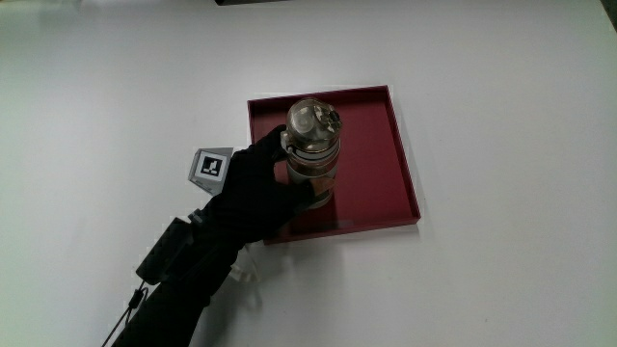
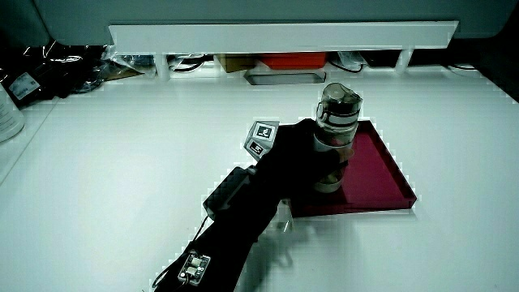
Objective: Pick bottle
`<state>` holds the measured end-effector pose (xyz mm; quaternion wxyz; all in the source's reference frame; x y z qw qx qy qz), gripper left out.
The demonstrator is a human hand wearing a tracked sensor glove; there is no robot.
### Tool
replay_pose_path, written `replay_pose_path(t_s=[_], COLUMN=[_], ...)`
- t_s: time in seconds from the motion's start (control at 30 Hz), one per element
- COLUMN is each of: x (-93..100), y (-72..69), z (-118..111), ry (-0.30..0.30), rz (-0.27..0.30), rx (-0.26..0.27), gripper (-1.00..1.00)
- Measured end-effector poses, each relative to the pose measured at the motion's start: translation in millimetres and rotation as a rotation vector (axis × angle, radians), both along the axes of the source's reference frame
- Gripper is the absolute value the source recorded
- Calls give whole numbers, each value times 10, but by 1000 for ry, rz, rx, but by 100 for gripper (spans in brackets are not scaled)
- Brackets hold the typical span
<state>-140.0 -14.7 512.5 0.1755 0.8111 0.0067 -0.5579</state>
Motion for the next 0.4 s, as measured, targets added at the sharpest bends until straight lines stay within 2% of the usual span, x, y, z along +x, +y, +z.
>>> replay_pose_path(t_s=[0.03, 0.1, 0.13, 0.27, 0.3, 0.4], x=[-12, -23, -31, -81, -107, -188], y=[0, -3, -5, -45, -56, -71], z=[-4, -44, -87, -230, -277, -439], ry=[-19, -10, -32, 63, 53, 159], rz=[6, 10, 16, 30, 35, 18], rx=[10, 17, -3, 71, 65, 50], gripper=[100, 100, 100, 100, 100, 100])
